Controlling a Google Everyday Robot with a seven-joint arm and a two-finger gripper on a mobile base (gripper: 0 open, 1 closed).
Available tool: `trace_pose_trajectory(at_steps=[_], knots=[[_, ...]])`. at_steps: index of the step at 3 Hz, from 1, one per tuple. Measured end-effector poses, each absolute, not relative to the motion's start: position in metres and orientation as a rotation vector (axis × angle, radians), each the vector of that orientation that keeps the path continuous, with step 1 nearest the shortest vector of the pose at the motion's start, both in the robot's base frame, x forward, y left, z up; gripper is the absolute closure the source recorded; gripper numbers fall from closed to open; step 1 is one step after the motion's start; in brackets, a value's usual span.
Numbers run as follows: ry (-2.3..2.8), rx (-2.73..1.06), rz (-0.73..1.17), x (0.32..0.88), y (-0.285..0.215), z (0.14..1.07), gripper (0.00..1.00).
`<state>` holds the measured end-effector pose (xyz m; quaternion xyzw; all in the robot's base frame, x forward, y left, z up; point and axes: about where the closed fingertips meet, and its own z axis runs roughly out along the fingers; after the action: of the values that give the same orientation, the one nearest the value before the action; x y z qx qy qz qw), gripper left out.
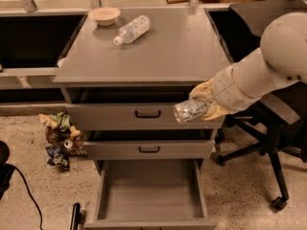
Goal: Pick redbull can from bottom drawer and place on counter
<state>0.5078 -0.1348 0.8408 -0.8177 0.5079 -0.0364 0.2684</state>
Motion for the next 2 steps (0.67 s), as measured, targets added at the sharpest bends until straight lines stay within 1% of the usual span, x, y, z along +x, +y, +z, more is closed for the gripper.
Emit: trace_pose_trajectory(at_steps=[1,2], knots=[[1.369,-2.236,-0.168,0.511,-0.141,0.846,1.0],[1.304,-2.217,-0.165,0.534,-0.125,0.855,1.0]])
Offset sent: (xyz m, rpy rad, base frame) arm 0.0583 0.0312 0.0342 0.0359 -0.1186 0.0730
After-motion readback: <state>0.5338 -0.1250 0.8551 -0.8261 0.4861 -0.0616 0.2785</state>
